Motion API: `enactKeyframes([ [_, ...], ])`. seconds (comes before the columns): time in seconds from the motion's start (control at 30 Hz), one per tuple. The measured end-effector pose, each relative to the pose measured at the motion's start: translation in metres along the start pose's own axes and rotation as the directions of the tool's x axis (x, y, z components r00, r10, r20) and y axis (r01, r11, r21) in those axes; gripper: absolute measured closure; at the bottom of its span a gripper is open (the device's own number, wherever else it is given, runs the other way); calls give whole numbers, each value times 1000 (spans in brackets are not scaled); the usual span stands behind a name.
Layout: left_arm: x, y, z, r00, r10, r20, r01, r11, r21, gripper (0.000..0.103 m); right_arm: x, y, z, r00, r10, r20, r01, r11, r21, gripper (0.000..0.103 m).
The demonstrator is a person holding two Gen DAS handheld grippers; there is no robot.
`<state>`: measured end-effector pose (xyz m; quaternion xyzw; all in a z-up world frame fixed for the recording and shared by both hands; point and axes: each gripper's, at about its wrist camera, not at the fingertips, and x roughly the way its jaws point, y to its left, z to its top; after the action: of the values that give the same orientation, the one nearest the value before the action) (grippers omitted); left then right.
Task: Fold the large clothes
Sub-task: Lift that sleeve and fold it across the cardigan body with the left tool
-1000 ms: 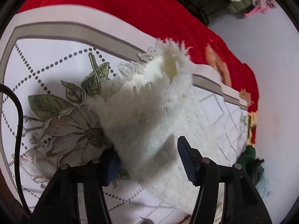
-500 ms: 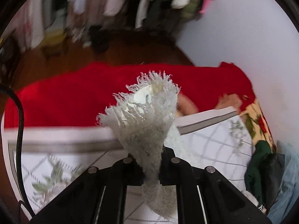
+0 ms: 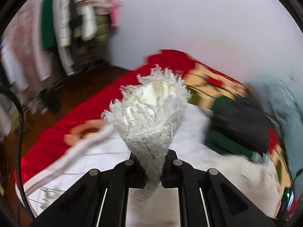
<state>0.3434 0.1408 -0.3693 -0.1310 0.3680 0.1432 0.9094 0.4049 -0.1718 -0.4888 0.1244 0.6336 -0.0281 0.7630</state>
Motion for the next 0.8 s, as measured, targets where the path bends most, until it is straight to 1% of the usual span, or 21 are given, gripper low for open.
enactKeyframes([
  [0.07,-5,-47,-9,997,-68,-23,69,996,50,96,-15,-39,1,1000,-7,6,6,999,42,53],
  [0.1,-7,-82,-19,991,-126,-47,130,988,80,96,-23,-62,-1,1000,-15,7,15,998,68,53],
  [0.13,-7,-106,-25,984,-163,-71,169,981,98,96,-29,-86,-2,1000,-26,5,25,995,97,53],
  [0.2,-5,-164,-46,956,-254,-144,273,953,131,96,-37,-126,-8,999,-46,6,45,990,134,53],
  [0.23,-5,-182,-53,946,-281,-165,303,943,135,96,-41,-149,-11,998,-70,1,69,986,149,53],
  [0.27,-3,-206,-64,929,-310,-201,341,928,147,96,-44,-173,-14,996,-92,-4,92,981,169,53],
  [0.3,3,-237,-81,905,-338,-259,386,908,163,96,-46,-188,-18,995,-103,-7,103,977,185,53],
  [0.37,12,-273,-103,875,-353,-330,429,882,193,96,-48,-219,-26,992,-126,-19,127,968,218,53],
  [0.4,21,-295,-122,860,-343,-379,446,865,229,96,-48,-232,-29,991,-133,-22,134,963,233,53],
  [0.43,27,-309,-133,847,-333,-415,458,854,248,95,-48,-246,-34,989,-143,-27,145,959,245,53],
  [0.47,38,-323,-150,832,-307,-462,463,843,274,92,-50,-259,-40,988,-151,-33,155,955,253,53],
  [0.5,48,-334,-165,824,-273,-497,458,837,300,89,-51,-273,-47,987,-154,-41,159,951,265,53],
  [0.53,52,-338,-174,823,-244,-513,448,834,322,89,-51,-281,-51,988,-150,-47,157,949,274,53],
  [0.57,58,-342,-180,822,-221,-525,441,830,341,86,-52,-288,-56,988,-146,-52,155,947,282,53],
  [0.6,63,-340,-187,812,-207,-546,443,827,346,72,-51,-294,-59,988,-142,-57,153,946,287,52],
  [0.63,61,-337,-191,803,-206,-559,447,829,337,47,-52,-297,-62,989,-136,-58,147,946,289,50],
  [0.67,60,-333,-192,798,-205,-567,444,835,324,31,-52,-299,-65,990,-125,-58,137,947,291,42],
  [0.7,57,-321,-187,797,-215,-564,441,845,301,12,-54,-302,-69,993,-108,-57,120,948,295,36],
  [0.73,52,-319,-185,800,-222,-557,439,850,292,11,-57,-306,-72,995,-81,-53,93,949,301,35],
  [0.77,47,-308,-179,807,-216,-550,427,857,290,11,-59,-306,-73,996,-67,-51,80,950,303,35],
  [0.8,42,-296,-170,817,-198,-542,405,866,293,11,-62,-307,-75,997,-52,-53,65,950,305,35],
])
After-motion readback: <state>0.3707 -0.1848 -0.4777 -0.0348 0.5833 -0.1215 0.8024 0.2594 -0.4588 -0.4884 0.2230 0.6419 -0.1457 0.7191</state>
